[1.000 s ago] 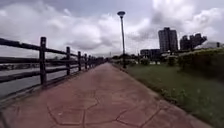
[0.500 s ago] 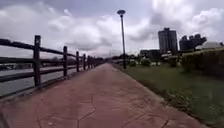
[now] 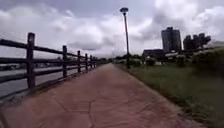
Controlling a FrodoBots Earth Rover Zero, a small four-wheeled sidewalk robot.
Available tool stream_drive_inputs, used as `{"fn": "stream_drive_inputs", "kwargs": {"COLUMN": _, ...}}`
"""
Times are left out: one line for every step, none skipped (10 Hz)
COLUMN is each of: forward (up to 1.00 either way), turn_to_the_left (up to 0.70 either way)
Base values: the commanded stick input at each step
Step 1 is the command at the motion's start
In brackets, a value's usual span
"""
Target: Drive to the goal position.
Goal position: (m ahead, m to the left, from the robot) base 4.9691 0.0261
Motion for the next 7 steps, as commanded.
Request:
{"fn": "stream_drive_inputs", "kwargs": {"forward": 0.85, "turn_to_the_left": 0.0}}
{"fn": "stream_drive_inputs", "kwargs": {"forward": 0.85, "turn_to_the_left": 0.0}}
{"fn": "stream_drive_inputs", "kwargs": {"forward": 0.85, "turn_to_the_left": 0.01}}
{"fn": "stream_drive_inputs", "kwargs": {"forward": 0.85, "turn_to_the_left": 0.07}}
{"fn": "stream_drive_inputs", "kwargs": {"forward": 0.85, "turn_to_the_left": 0.07}}
{"fn": "stream_drive_inputs", "kwargs": {"forward": 0.85, "turn_to_the_left": 0.0}}
{"fn": "stream_drive_inputs", "kwargs": {"forward": 0.85, "turn_to_the_left": 0.0}}
